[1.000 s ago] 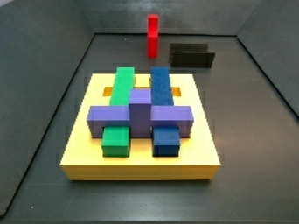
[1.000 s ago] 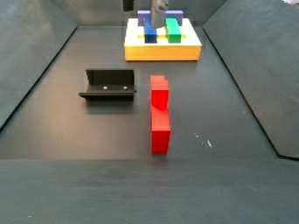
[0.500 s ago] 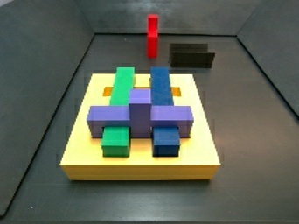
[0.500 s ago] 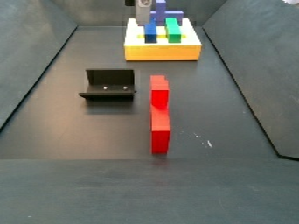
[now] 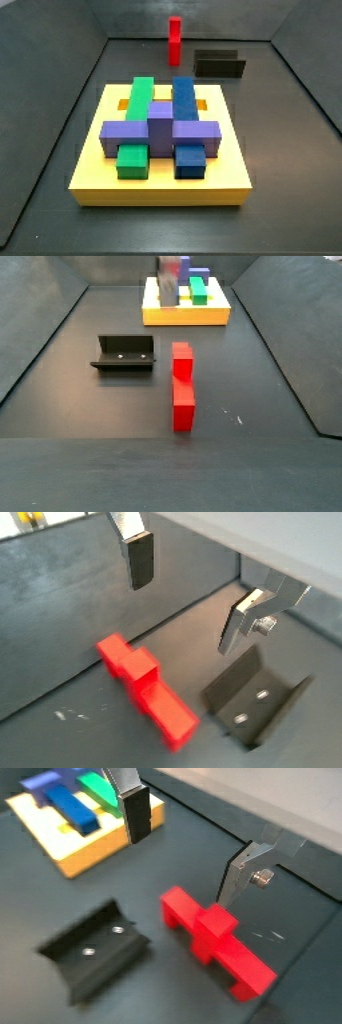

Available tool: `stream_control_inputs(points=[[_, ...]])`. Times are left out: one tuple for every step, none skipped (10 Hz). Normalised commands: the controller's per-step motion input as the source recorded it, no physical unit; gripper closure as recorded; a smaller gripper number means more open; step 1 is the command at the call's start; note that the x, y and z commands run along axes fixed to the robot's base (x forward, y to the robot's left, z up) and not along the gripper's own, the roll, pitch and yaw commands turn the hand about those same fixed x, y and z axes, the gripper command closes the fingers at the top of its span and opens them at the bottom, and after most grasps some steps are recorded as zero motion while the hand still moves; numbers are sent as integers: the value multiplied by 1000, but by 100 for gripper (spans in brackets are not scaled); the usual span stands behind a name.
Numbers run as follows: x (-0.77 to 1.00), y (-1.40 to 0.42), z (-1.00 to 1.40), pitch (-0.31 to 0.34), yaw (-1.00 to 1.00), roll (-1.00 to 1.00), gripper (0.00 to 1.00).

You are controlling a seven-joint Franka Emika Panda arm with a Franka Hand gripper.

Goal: Pick up the red object. Move up. Move to above the board. Insert the red object.
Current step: Pick up the red object.

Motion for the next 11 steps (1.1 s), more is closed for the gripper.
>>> stream_control_inputs(points=[[-337, 243, -706, 94, -583, 110, 0], [-294, 223, -611, 124, -566, 151, 0], [-143, 60, -537, 131, -451, 166, 0], [-26, 0, -603, 27, -37, 204, 0], [0, 94, -523, 27, 0, 107, 0], [0, 269, -474, 36, 0, 69, 0], [-3, 274, -391, 4, 0, 40, 0], [0, 89, -317, 49, -63, 3, 0], [0, 83, -326, 67, -183, 9, 0], [0, 91, -280, 57, -146, 0, 0], [226, 97, -171, 66, 0, 0, 0]])
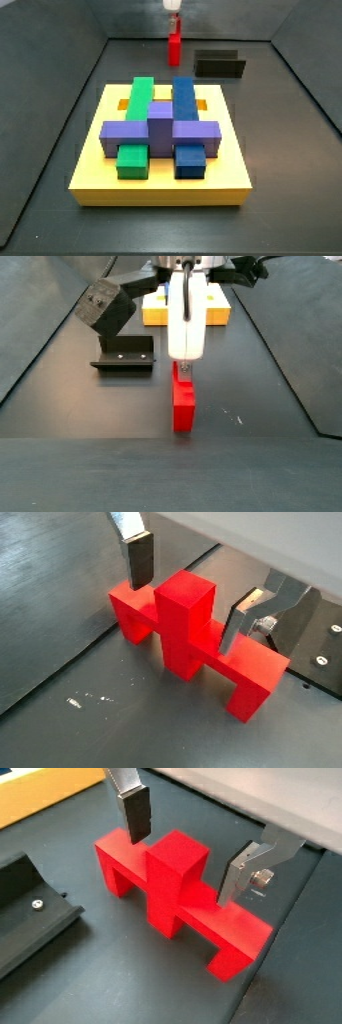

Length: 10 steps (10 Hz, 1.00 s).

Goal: Pick up the red object. Move up. Move to above the board. Insert the red object.
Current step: Pick up the red object.

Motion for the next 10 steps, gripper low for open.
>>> stream_control_inputs(points=[[209, 123, -131, 51, 0, -34, 0], [34, 69, -26, 16, 0, -63, 0], [0, 71, -60, 0, 0, -59, 0], [-86, 43, -57, 0, 0, -116, 0], [-97, 17, -97, -6, 0, -150, 0], [0, 0, -111, -1, 51, -136, 0], [0, 0, -57, 0, 0, -89, 0], [131, 0, -40, 0, 0, -44, 0], [129, 0, -34, 0, 0, -41, 0], [77, 0, -20, 0, 0, -30, 0]])
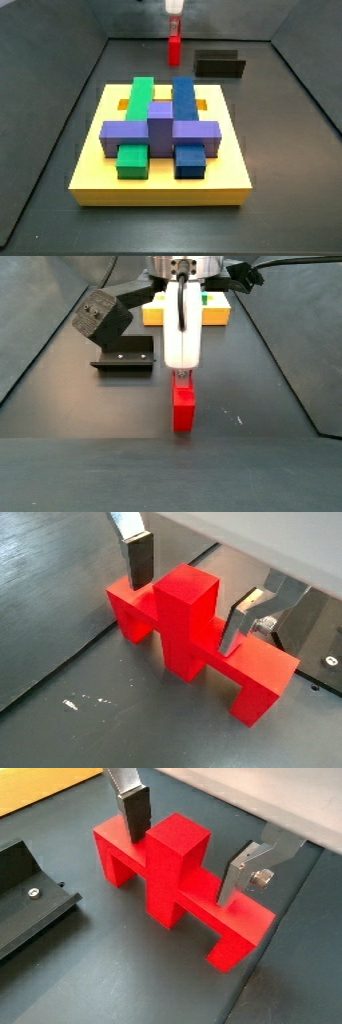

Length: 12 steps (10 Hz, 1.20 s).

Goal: Pick up the red object. Move up. Move to above the board. Insert the red object.
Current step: Pick up the red object.

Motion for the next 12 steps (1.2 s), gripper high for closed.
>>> stream_control_inputs(points=[[0, 0, 0, 0, 0, 0, 0], [0, 0, 0, 0, 0, 0, 100], [0, 0, 0, 0, 0, 0, 100], [0, 0, 0, 0, 0, 0, 100], [0, 0, 0, 0, 0, 0, 100], [0, 0, 0, 0, 0, 0, 100], [0, 0, 0, 0, 0, 0, 100], [0, 0, 0, 0, 0, 0, 100], [0, 0, 0, 0, 0, 0, 100], [0, 0, 0, 0, 0, 0, 100], [0, 0, 0, 0, 0, 0, 100], [0, 0, 0, 0, 0, 0, 100]])
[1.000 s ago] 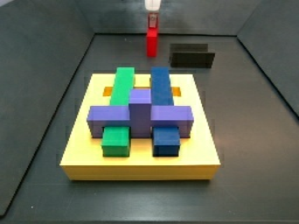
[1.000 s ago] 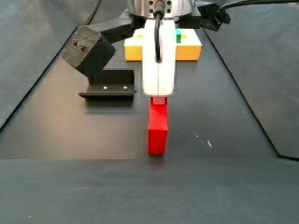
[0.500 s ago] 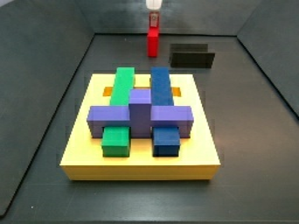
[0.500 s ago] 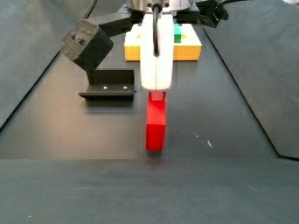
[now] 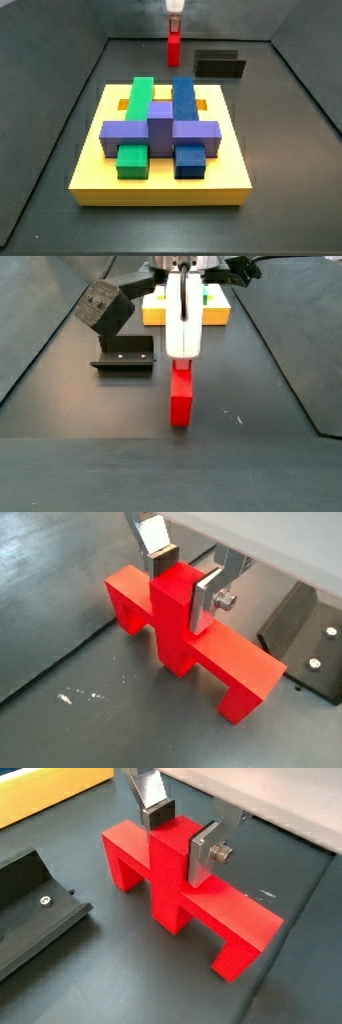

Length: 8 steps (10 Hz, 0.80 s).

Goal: Pick up the red object. Move up. Move to above the board. Insert the red object.
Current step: Pick up the red object, then move up.

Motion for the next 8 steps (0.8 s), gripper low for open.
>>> stream_control_inputs(points=[[0, 0, 0, 0, 0, 0, 100], [0, 0, 0, 0, 0, 0, 100], [0, 0, 0, 0, 0, 0, 100], [0, 0, 0, 0, 0, 0, 100], [0, 0, 0, 0, 0, 0, 100], [0, 0, 833, 0, 0, 0, 100], [-25, 9, 826, 8, -20, 0, 100], [-51, 1, 606, 35, -30, 18, 100]])
